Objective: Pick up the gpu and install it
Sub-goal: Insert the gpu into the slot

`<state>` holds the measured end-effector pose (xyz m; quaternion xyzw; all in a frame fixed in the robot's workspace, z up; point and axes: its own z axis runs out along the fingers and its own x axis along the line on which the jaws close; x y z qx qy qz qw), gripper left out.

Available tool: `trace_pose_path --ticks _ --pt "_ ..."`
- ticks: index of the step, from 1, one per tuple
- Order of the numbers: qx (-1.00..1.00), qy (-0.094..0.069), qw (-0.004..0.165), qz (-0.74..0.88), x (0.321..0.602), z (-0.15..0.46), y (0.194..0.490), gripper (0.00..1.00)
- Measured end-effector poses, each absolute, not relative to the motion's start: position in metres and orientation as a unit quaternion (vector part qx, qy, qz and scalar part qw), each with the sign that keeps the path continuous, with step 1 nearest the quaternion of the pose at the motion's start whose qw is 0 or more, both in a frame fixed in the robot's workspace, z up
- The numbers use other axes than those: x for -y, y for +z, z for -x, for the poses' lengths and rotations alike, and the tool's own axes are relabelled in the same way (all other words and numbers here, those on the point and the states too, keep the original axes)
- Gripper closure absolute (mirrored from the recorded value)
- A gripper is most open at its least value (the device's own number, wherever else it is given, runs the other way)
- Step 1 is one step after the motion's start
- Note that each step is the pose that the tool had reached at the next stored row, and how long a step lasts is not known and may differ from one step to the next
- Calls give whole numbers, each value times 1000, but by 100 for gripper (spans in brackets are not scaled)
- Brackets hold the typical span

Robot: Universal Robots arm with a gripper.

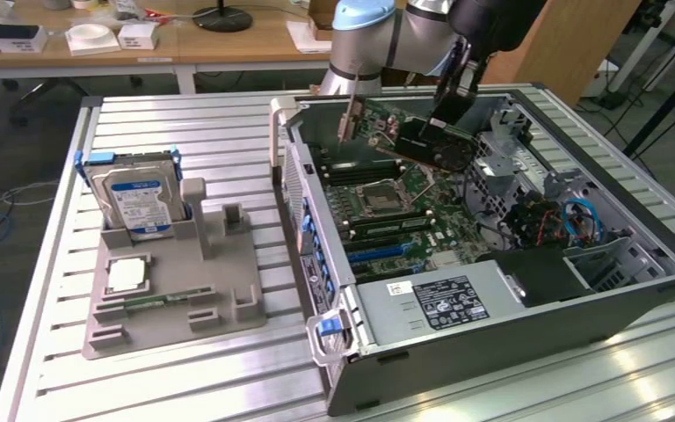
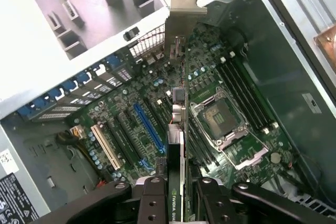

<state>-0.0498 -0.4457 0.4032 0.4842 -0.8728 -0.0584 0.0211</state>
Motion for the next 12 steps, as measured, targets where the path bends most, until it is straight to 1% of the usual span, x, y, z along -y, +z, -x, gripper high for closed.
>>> trace_pose_path --ticks 12 --pt "830 -57 26 -555 446 50 402 74"
